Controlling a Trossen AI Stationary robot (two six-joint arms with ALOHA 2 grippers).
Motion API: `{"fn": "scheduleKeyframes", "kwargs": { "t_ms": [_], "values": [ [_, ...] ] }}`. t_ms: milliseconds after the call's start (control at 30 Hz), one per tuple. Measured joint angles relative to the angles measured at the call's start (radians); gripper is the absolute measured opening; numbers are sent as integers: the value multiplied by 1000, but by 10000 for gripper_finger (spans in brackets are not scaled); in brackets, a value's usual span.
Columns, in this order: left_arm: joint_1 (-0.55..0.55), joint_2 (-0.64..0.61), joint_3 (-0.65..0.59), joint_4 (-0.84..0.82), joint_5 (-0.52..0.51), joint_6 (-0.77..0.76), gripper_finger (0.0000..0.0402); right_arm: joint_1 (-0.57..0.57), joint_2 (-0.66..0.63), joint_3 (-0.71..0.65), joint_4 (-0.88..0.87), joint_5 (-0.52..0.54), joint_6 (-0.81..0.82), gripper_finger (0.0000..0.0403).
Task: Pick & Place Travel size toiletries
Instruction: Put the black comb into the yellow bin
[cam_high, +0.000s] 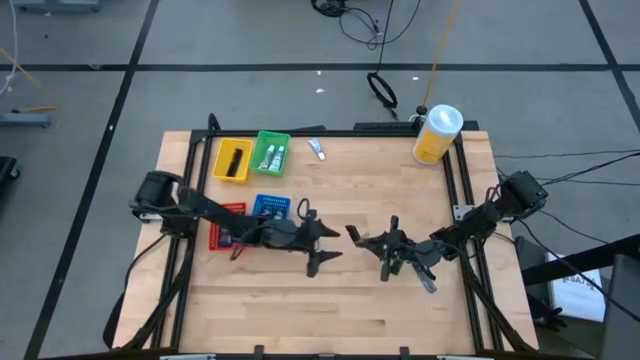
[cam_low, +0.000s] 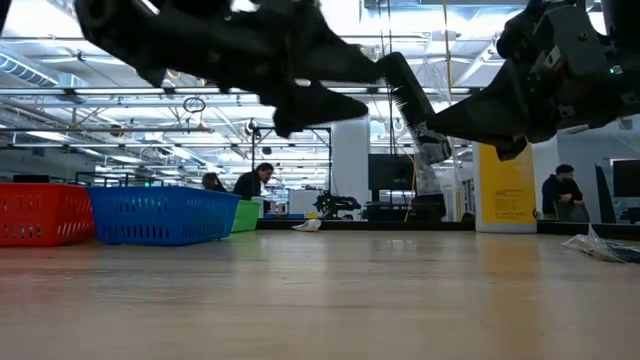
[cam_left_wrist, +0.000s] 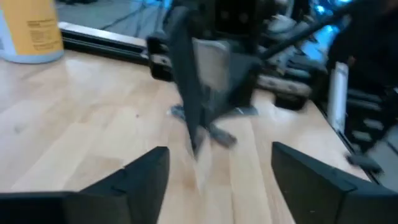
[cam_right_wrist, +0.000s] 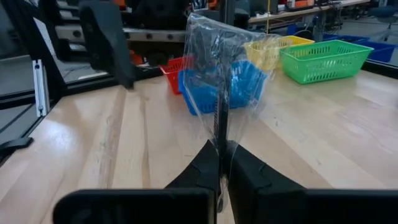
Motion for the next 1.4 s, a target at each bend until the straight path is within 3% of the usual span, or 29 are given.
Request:
{"fn": "scheduleKeyframes", "kwargs": {
  "t_ms": [133, 267, 667, 1000, 1400],
  "values": [
    [9, 74, 69, 30, -40, -6, 300, 0, 0, 0, -3, -1, 0, 6],
    [7, 114, 130, 26, -65, 25, 281, 0, 0, 1, -11, -2, 1, 6],
    [-9, 110, 151, 42, -110, 115, 126, 5, 0, 0, -27, -35, 11, 6],
    [-8, 109, 151, 43, -38, 128, 14, 3, 0, 0, -11, -92, 10, 7],
    [-5, 109, 151, -22, 39, 109, 2, -6, 0, 0, -2, -125, 66, 45]
  ]
}}
